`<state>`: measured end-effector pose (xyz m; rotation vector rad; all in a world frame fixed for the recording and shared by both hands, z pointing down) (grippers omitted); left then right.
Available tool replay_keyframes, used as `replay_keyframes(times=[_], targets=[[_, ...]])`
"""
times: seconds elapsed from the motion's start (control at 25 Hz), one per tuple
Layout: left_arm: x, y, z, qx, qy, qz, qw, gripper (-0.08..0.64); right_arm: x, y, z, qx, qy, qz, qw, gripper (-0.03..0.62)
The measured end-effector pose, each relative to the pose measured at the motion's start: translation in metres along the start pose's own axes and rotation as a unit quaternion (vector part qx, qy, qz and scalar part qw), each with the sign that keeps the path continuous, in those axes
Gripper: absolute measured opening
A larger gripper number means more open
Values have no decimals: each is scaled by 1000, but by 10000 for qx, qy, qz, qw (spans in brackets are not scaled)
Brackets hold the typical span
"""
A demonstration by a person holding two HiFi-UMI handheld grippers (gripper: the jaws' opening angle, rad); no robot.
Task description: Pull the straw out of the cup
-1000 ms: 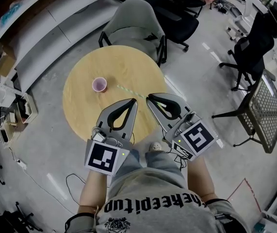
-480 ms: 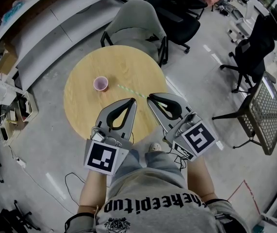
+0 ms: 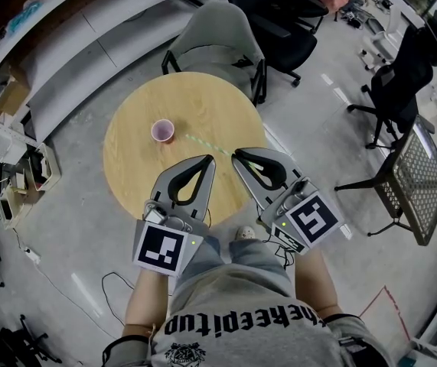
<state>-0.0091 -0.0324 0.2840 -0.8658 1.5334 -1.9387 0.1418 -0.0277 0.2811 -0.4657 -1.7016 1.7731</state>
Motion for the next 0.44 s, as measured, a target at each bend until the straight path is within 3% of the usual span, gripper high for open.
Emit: replay_keyframes(times=[0.44], targets=[[3, 2, -13, -63, 105, 32, 9999, 18, 9, 6, 4, -49, 69, -77, 9999, 43]])
Point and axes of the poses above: the fingertips, and each gripper's own axes: z forward along the fingers, x to its left, y out of its top, the point moved 8 cm from there along -z, backward along the fingers, and after that the axes turned 11 degrees about -z, right-handed, at the moved point
